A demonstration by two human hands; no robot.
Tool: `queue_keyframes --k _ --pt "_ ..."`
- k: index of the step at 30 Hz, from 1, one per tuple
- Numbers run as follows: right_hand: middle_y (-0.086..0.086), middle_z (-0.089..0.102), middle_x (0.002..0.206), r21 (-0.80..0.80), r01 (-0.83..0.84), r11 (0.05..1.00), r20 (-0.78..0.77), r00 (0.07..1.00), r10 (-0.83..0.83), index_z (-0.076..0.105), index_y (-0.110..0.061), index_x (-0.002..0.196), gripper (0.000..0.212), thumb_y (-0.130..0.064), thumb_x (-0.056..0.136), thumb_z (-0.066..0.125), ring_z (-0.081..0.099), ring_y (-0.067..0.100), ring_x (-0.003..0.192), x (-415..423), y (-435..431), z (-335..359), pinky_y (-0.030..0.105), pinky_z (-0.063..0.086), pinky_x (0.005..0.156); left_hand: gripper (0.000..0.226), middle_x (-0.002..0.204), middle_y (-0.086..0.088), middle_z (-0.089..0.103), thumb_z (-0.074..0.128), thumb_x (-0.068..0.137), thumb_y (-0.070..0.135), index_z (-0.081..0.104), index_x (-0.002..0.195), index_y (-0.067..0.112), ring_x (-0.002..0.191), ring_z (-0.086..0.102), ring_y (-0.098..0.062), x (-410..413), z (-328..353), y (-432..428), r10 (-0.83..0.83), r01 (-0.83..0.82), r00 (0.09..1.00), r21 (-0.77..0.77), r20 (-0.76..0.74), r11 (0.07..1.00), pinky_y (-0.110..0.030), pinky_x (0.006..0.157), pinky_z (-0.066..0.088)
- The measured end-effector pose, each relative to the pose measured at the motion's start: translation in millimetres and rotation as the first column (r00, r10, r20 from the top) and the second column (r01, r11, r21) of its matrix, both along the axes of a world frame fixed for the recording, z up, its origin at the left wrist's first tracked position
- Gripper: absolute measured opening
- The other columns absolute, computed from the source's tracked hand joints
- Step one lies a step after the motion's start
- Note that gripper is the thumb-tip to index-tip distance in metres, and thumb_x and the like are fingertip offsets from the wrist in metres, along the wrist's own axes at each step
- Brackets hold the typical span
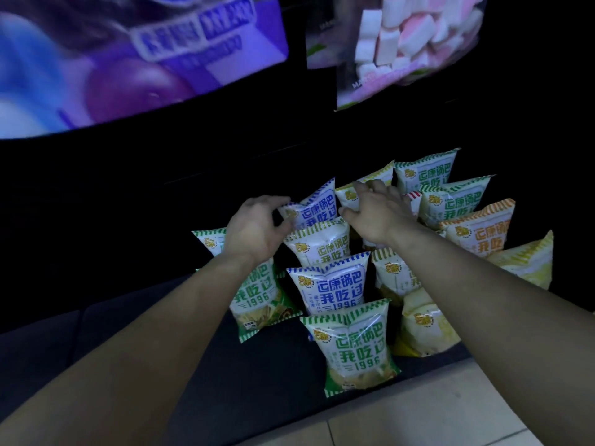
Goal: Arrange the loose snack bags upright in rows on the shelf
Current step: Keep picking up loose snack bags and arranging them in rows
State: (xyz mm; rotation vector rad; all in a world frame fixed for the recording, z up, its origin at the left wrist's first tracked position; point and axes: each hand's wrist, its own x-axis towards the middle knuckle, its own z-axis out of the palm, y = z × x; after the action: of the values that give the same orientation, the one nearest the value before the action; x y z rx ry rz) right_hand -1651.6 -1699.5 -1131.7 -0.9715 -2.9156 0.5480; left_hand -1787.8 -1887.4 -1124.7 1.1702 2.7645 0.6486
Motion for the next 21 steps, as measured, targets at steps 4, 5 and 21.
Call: queue_keyframes --k 4,5,21 --pt "0.008 0.028 0.161 0.004 -0.168 0.986 0.004 0.986 0.168 0.024 -0.025 0.157 0.067 -0.054 0.100 0.046 0.029 0.032 0.144 -10 -30 19 0.048 0.027 0.113 0.052 0.142 0.000 0.052 0.061 0.091 0.052 0.055 0.137 0.027 0.132 0.044 -0.021 -6 3 -67 0.079 -0.080 0.997 -0.115 -0.011 0.990 -0.032 0.098 0.042" --pt "0.007 0.028 0.161 -0.006 -0.223 0.975 0.025 0.974 0.223 0.026 -0.026 0.156 0.066 -0.053 0.100 0.048 0.028 0.032 0.145 -13 -39 22 0.048 0.027 0.114 0.056 0.144 0.000 0.050 0.062 0.089 0.055 0.054 0.138 0.029 0.132 0.043 -0.021 -6 0 -82 0.089 -0.087 0.996 -0.158 0.005 0.984 -0.033 0.099 0.043" --pt "-0.002 0.020 0.162 -0.016 -0.368 0.930 0.188 0.912 0.364 0.018 -0.029 0.158 0.074 -0.054 0.096 0.051 0.015 0.026 0.147 -13 -69 4 0.044 0.021 0.116 0.076 0.136 0.009 0.055 0.078 0.072 0.058 0.052 0.138 0.031 0.123 0.052 -0.017 10 -49 -77 0.039 -0.040 0.999 -0.244 -0.010 0.969 -0.041 0.105 0.038"
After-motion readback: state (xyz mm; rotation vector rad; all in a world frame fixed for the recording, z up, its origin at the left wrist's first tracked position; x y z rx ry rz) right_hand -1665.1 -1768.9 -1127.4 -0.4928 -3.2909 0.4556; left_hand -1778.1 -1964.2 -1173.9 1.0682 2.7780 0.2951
